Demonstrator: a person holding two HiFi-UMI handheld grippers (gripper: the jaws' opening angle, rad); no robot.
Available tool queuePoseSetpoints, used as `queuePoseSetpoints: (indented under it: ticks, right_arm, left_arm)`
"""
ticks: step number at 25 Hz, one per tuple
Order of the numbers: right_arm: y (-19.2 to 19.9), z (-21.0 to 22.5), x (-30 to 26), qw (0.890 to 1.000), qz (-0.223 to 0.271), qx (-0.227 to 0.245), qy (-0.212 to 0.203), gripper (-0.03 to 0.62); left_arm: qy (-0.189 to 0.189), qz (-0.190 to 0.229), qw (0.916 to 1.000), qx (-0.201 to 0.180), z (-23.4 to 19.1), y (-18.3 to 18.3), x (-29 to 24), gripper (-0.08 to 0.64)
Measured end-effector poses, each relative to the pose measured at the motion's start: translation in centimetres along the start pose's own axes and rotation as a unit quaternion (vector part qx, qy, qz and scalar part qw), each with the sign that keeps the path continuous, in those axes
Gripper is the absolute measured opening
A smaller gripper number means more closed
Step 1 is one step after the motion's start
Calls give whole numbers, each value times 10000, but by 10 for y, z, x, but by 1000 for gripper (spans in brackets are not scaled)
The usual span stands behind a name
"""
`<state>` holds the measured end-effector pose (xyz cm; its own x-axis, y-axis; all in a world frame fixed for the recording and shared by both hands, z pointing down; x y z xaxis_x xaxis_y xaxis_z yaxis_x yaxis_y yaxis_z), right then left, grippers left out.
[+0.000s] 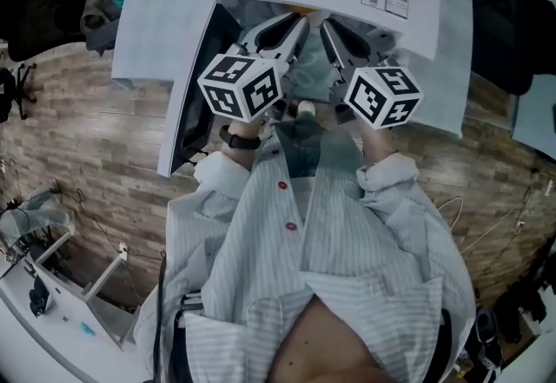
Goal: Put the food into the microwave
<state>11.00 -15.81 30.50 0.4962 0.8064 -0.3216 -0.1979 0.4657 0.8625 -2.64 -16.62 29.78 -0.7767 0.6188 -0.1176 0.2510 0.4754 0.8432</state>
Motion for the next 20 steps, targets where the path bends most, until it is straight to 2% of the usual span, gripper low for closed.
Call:
queuePoseSetpoints:
  ticks: [5, 10, 20]
  right_arm:
    - [-15, -5, 14, 9995, 62, -31, -301, 35]
    - [-22, -7, 23, 9983, 182, -34, -550, 34]
    - [-22, -13, 26, 9975, 163, 177, -659, 32]
  left_arm:
    - [212, 137, 9997, -29, 17, -8, 7, 27]
    - [383, 244, 9987, -225, 32, -13, 13, 9]
    - [594, 233, 9974, -329, 42, -17, 10, 8]
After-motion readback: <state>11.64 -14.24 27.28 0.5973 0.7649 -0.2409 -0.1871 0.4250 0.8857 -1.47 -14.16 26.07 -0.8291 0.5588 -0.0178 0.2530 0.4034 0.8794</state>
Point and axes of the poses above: the fingertips, and each gripper's own axes: x backward along the fingers, z to its right, y out of its underside, the point moved 7 cm from there along x, backward along the fingers, and after that the axes turned 7 degrees about y, right-handed, at the moved point
